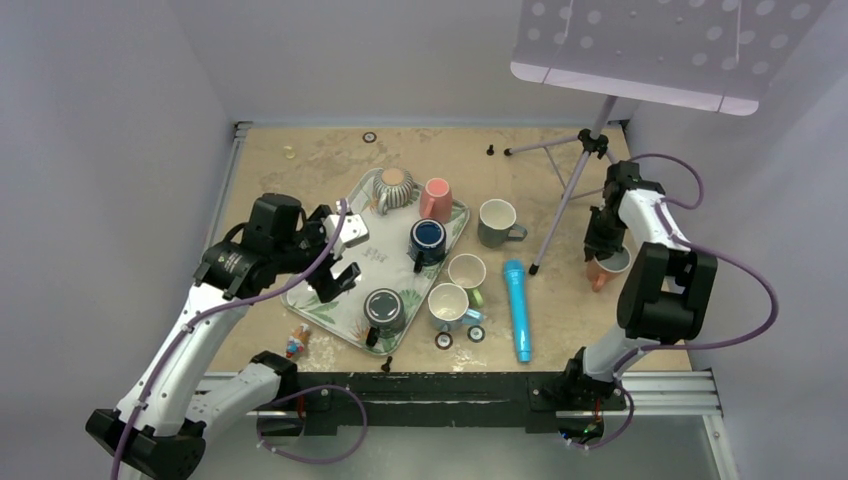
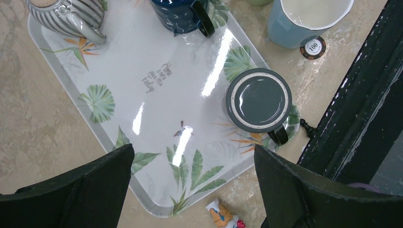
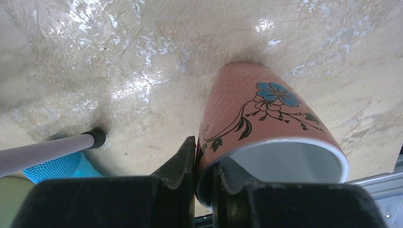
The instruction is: Turn the mug right side up
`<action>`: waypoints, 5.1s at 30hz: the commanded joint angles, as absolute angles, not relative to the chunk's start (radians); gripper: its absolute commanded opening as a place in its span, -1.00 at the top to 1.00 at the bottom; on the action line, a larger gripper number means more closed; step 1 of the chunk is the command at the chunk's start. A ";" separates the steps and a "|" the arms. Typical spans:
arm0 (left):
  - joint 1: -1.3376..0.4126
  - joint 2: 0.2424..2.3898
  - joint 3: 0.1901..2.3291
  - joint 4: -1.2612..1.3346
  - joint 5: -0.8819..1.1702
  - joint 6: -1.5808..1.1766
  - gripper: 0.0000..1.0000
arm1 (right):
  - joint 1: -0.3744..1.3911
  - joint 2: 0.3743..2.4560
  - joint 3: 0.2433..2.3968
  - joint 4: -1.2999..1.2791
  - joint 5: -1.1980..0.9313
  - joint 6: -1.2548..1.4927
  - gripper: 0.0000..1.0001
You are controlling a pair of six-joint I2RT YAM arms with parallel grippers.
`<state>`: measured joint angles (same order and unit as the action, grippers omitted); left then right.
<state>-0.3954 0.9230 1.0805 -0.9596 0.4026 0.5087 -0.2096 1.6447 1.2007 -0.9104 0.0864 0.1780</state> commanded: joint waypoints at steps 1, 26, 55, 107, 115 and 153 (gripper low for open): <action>-0.402 0.936 1.066 -0.942 0.434 0.515 -1.00 | -0.206 1.681 1.208 -0.880 0.065 0.181 0.59; -0.775 1.215 0.963 -0.819 0.132 0.416 -1.00 | -0.122 1.259 1.268 -0.944 0.086 0.185 -0.97; -0.619 1.282 0.943 -0.776 0.236 0.494 -0.94 | -0.010 1.124 1.235 -0.906 0.017 0.158 -0.97; -0.403 0.998 1.600 -1.245 1.172 0.117 1.00 | 0.953 0.902 0.769 0.778 -0.391 -0.156 -0.84; -0.403 0.999 1.569 -1.154 1.177 0.028 1.00 | 1.009 0.946 0.804 0.779 -0.378 -0.144 -0.82; -0.403 0.911 1.395 -0.981 1.130 -0.098 1.00 | 1.087 0.896 0.960 0.629 -0.217 -0.101 0.13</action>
<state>-0.4061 0.9028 1.4139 -0.9916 1.1027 -0.0868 1.0885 0.9169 0.9138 0.4564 -0.2268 -0.1699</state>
